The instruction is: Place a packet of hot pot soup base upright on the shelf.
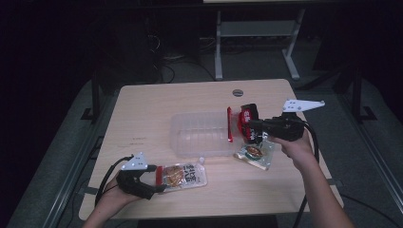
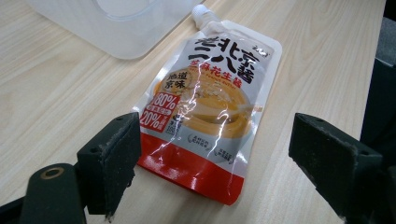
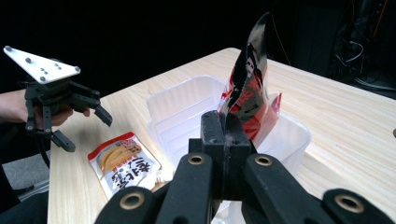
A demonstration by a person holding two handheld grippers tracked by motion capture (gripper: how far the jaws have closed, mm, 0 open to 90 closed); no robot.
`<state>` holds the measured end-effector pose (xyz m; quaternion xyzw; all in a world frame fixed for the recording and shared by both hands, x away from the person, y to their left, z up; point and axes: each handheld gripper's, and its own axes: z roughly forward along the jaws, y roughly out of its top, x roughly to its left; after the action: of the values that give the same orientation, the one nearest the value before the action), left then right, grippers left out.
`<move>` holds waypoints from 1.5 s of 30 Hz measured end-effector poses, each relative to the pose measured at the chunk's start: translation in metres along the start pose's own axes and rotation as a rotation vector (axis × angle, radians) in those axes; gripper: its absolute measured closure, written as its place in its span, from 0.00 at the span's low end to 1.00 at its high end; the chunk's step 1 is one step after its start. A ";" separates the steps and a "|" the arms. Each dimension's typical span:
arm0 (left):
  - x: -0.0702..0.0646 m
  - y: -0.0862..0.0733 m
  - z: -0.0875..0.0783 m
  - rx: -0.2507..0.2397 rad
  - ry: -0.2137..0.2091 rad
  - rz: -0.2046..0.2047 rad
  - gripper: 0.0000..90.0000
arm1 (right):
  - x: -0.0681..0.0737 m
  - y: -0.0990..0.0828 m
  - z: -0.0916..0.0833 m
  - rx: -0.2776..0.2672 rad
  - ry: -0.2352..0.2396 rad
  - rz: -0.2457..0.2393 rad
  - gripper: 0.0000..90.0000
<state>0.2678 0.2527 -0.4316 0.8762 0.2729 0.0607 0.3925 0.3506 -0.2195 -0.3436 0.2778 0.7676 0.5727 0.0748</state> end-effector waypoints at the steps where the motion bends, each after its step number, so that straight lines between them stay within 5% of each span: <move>1: 0.000 0.000 0.000 0.000 0.000 0.000 0.19 | 0.000 0.000 0.001 0.003 -0.005 0.000 1.00; 25: 0.001 -0.002 0.001 0.005 -0.011 -0.007 0.19 | -0.010 -0.022 0.026 0.036 -0.015 0.050 1.00; 30: 0.002 -0.002 0.001 0.006 -0.011 -0.015 0.19 | -0.010 -0.037 0.036 0.019 0.001 0.093 1.00; 45: 0.002 -0.003 0.003 0.021 -0.016 -0.019 0.19 | -0.012 -0.041 0.053 0.053 -0.027 0.092 1.00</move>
<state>0.2694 0.2537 -0.4361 0.8782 0.2786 0.0470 0.3860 0.3696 -0.1894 -0.4015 0.3223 0.7680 0.5510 0.0514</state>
